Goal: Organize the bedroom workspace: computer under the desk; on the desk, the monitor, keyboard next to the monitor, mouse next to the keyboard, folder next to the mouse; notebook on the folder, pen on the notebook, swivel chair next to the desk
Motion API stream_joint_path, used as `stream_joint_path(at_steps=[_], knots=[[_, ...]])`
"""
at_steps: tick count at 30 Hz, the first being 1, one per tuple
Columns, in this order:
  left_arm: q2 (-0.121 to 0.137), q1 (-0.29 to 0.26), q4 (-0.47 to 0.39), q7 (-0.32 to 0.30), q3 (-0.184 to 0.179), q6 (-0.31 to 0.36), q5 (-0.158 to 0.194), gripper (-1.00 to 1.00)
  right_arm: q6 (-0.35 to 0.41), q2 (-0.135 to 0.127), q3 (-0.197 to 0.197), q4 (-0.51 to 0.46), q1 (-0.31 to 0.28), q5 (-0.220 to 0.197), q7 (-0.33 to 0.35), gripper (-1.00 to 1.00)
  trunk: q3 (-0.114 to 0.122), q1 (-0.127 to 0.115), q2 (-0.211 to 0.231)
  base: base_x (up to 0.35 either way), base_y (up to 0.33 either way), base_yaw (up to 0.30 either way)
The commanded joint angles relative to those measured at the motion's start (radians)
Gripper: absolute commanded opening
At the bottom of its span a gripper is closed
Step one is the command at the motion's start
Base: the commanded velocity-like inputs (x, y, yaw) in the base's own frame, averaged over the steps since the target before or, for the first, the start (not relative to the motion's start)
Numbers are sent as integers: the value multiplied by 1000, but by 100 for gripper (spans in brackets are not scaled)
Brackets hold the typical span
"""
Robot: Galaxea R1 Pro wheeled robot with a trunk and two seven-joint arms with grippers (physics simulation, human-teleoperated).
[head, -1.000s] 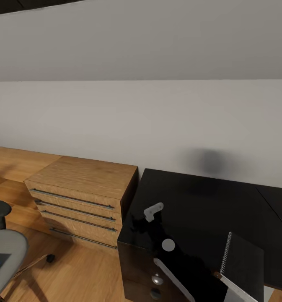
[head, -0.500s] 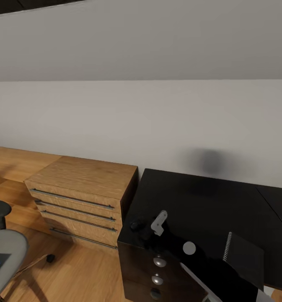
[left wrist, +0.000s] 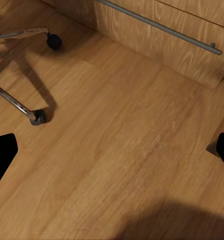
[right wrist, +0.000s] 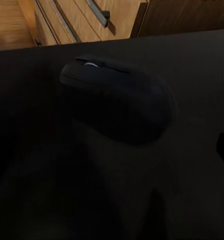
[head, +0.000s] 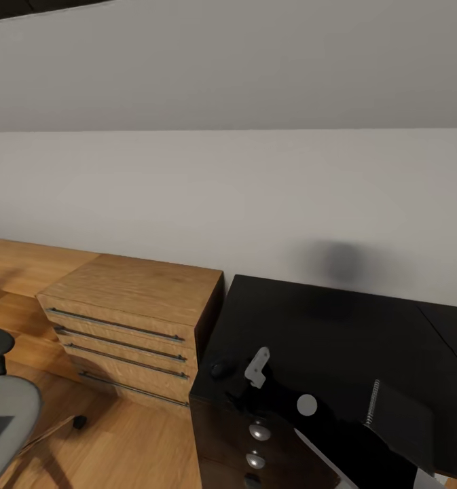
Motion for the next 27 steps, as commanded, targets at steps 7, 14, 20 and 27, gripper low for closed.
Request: stream_joint_path(at_steps=[7,14,20,27], knots=[[1,0,-1,5,-4,-5,10,100,1,-4,-1,-1,-1,-5,0,100,-1,0,0,66,0,0],[1,0,-1,5,-4,-7,10,100,0,-4,-1,-1,-1,-5,0,100,-1,0,0,97,0,0],[1,0,-1,5,-4,-7,10,100,0,-4,-1,-1,-1,-5,0,100,-1,0,0,44,0,0],[2,0,-1,5,-4,-7,10,100,0,-4,-1,-1,-1,-5,0,100,-1,0,0,19,0,0]])
